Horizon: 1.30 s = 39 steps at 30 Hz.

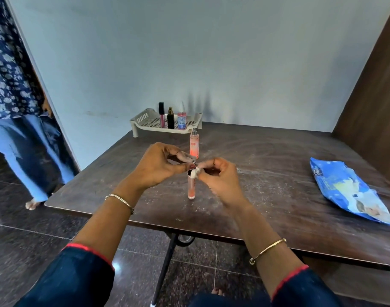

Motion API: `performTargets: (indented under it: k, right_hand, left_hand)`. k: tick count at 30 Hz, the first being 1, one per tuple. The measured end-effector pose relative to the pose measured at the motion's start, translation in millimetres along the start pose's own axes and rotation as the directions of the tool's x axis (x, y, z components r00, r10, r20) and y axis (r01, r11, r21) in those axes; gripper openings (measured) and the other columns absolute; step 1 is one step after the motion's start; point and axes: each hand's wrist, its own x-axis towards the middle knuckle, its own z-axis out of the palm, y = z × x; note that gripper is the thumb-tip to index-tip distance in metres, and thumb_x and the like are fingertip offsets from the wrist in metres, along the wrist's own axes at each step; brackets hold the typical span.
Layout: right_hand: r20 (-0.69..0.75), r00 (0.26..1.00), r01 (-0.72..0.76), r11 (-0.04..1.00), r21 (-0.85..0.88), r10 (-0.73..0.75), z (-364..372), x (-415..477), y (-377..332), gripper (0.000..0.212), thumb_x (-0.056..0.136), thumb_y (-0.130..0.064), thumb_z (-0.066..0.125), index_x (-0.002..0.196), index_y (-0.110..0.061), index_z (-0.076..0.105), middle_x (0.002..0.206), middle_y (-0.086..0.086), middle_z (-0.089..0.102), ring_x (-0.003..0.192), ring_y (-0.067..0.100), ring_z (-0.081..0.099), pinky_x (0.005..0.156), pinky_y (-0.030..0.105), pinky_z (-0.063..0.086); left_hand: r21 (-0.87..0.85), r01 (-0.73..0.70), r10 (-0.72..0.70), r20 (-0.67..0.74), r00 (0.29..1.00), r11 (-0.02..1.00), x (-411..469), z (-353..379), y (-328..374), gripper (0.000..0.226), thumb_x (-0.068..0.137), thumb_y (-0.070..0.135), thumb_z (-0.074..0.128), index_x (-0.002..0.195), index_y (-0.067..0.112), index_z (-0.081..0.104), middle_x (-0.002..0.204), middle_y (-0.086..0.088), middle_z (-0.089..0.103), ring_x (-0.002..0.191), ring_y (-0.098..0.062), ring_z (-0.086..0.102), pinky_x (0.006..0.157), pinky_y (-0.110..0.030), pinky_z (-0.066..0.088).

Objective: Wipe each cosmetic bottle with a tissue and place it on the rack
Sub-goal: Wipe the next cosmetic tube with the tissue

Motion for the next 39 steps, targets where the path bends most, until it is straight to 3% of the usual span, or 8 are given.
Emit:
performTargets:
  k: [4, 8, 17, 21, 25, 31, 35, 39]
  right_hand:
    - [0.001, 1.0, -0.028, 0.962, 0.272, 0.029, 1, 1, -3, 0.017, 0.081, 0.004, 0.067, 0.079, -0.012, 0.069, 0.082, 0.001, 0.072, 0.081, 0.011, 0.068, 0.081, 0.024, 0.056]
    - [0.101, 0.994, -0.073, 0.96, 0.271, 0.047, 1, 2, 11, 0.017, 0.082, 0.006, 0.066, 0.087, -0.011, 0.067, 0.085, 0.002, 0.072, 0.082, 0.012, 0.068, 0.081, 0.026, 0.055]
    - [0.27, 0.943, -0.118, 0.955, -0.272, 0.193, -7, 3, 32, 0.028, 0.073, 0.0, 0.077, 0.091, -0.011, 0.058, 0.098, 0.005, 0.065, 0.092, 0.012, 0.061, 0.073, 0.016, 0.051]
    - [0.285, 0.946, -0.016, 0.901, -0.434, 0.154, -3, 11, 27, 0.032, 0.07, 0.0, 0.079, 0.077, -0.017, 0.052, 0.088, 0.008, 0.066, 0.083, 0.016, 0.062, 0.075, 0.029, 0.053]
    - [0.275, 0.953, -0.073, 0.976, -0.205, 0.129, -10, 13, 8, 0.031, 0.071, 0.013, 0.072, 0.085, -0.011, 0.059, 0.082, 0.001, 0.064, 0.078, 0.009, 0.059, 0.067, 0.017, 0.051]
    - [0.339, 0.932, -0.215, 0.95, 0.228, 0.129, -25, 14, -11, 0.026, 0.077, 0.014, 0.066, 0.091, -0.007, 0.067, 0.08, 0.003, 0.073, 0.078, 0.013, 0.07, 0.071, 0.021, 0.057]
    - [0.282, 0.951, -0.209, 0.935, 0.288, 0.127, -18, 10, -5, 0.023, 0.079, 0.013, 0.065, 0.091, -0.006, 0.065, 0.077, 0.002, 0.072, 0.072, 0.012, 0.068, 0.065, 0.02, 0.054]
    - [0.211, 0.971, -0.14, 0.982, 0.124, 0.112, -12, 10, -4, 0.024, 0.075, 0.01, 0.072, 0.096, 0.0, 0.063, 0.079, 0.008, 0.067, 0.051, 0.003, 0.057, 0.05, 0.016, 0.045]
  left_hand:
    - [0.003, -0.011, 0.011, 0.006, 1.0, 1.0, -1, 1, 2, 0.015, 0.073, 0.02, 0.079, 0.087, 0.014, 0.077, 0.09, 0.007, 0.076, 0.089, -0.003, 0.069, 0.087, -0.018, 0.05]
    - [0.005, 0.005, -0.005, -0.009, 1.0, 1.0, -2, 1, 2, 0.014, 0.073, 0.02, 0.079, 0.086, 0.015, 0.077, 0.088, 0.008, 0.075, 0.088, 0.002, 0.067, 0.081, -0.006, 0.045]
    - [-0.008, -0.003, 0.002, -0.03, 1.0, 1.0, -1, 4, 0, 0.013, 0.074, 0.014, 0.078, 0.086, 0.01, 0.076, 0.088, 0.005, 0.075, 0.087, 0.001, 0.068, 0.078, -0.004, 0.045]
    - [0.006, -0.019, 0.019, -0.036, 0.999, 1.0, -1, 4, -1, 0.012, 0.074, 0.014, 0.079, 0.085, 0.011, 0.076, 0.088, 0.004, 0.075, 0.087, 0.0, 0.068, 0.08, -0.009, 0.048]
    - [0.009, -0.016, 0.016, -0.01, 1.0, 1.0, 1, 4, 0, 0.013, 0.072, 0.015, 0.079, 0.085, 0.012, 0.075, 0.087, 0.003, 0.075, 0.087, -0.002, 0.068, 0.08, -0.008, 0.048]
    - [0.005, -0.044, 0.044, 0.048, 0.998, 0.999, 2, 3, -2, 0.011, 0.075, 0.012, 0.077, 0.085, 0.009, 0.073, 0.096, 0.005, 0.075, 0.094, -0.002, 0.068, 0.088, -0.011, 0.047]
    - [-0.009, -0.045, 0.046, 0.074, 0.996, 0.999, 4, 0, -2, 0.008, 0.077, 0.008, 0.076, 0.084, 0.008, 0.072, 0.098, 0.005, 0.074, 0.097, -0.003, 0.067, 0.089, -0.01, 0.046]
    - [-0.004, -0.024, 0.024, 0.098, 0.995, 1.0, 3, -2, -5, 0.011, 0.079, 0.014, 0.074, 0.089, 0.01, 0.073, 0.103, 0.007, 0.073, 0.102, -0.001, 0.064, 0.097, -0.021, 0.044]
